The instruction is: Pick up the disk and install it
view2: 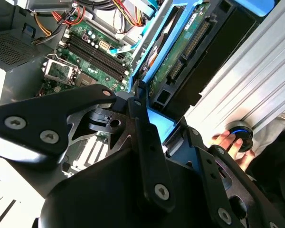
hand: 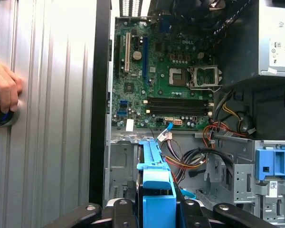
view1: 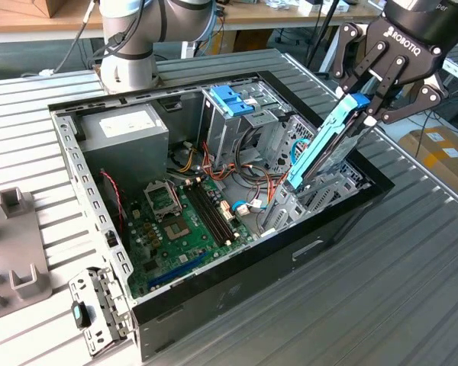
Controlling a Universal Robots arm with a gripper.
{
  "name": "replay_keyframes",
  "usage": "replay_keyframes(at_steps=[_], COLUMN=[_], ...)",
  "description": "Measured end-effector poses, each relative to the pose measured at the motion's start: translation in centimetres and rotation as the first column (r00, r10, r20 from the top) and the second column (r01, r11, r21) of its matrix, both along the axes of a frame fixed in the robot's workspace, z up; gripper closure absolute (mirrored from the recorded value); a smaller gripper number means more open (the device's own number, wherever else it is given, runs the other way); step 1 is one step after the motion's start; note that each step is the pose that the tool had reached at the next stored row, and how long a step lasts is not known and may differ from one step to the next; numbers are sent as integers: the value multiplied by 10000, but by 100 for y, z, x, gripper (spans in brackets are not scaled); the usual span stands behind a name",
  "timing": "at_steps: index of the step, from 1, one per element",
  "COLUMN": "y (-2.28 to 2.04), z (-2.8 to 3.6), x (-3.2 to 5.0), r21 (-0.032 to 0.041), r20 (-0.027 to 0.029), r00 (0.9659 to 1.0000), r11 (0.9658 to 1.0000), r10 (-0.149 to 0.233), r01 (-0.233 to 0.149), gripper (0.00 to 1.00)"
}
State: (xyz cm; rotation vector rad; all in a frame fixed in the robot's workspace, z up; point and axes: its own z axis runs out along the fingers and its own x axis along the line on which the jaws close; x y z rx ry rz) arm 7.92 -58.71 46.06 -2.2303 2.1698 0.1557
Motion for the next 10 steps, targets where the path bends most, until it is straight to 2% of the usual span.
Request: replay_keyframes(at_steps=[4, 10], y=[-1, -1], z=[-22, -63], x=[6, 22], r21=[1, 1], r20=[0, 0], r00=[10000, 9990], r11=[10000, 9990], r10=[-53, -440], r01=[53, 440], gripper=[63, 63])
